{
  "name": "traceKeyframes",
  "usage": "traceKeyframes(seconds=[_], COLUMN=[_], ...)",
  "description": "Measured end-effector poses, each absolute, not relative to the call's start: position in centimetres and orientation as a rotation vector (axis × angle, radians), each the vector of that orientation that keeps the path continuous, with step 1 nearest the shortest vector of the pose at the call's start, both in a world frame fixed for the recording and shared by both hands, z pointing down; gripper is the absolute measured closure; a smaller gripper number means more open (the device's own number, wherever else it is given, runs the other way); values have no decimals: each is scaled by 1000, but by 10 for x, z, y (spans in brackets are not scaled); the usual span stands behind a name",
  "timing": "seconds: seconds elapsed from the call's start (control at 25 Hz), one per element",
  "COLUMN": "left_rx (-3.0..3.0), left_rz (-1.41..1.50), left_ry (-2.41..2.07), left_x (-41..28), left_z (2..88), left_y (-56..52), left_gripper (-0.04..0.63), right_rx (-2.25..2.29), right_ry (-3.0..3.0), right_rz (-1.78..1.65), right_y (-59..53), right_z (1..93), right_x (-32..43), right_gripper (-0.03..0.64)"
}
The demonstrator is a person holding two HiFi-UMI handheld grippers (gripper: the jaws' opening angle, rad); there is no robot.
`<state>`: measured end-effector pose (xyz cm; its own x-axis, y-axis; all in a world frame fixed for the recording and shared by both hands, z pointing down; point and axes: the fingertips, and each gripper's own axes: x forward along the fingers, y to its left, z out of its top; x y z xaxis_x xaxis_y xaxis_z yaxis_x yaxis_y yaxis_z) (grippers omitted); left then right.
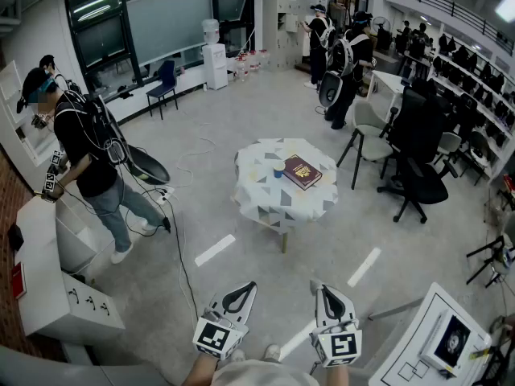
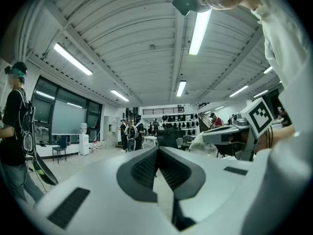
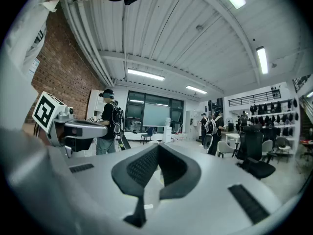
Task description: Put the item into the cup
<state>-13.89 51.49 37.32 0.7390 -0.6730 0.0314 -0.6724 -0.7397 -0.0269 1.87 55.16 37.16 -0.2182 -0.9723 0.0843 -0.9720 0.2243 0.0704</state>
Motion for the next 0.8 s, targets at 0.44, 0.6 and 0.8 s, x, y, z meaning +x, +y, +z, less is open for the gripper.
traceKeyframes(seconds=[0.44,0.6,0.8], left_rx=[-2871,-2853,-2844], left_rz=[-84,-92,-99], left_ry=[1218,1239,1255], left_x=[-104,-100,-100], left_z=[372,370,375], left_y=[508,498,479], left_gripper=[583,583,583], right_rx=[1857,1835,1836], right_ry=[-2452,-2475,-2472], right_rz=[-4,-5,-8], right_y=[533,519,497], right_z=[369,370,372], right_x=[50,52,52], right_gripper=[611,611,611])
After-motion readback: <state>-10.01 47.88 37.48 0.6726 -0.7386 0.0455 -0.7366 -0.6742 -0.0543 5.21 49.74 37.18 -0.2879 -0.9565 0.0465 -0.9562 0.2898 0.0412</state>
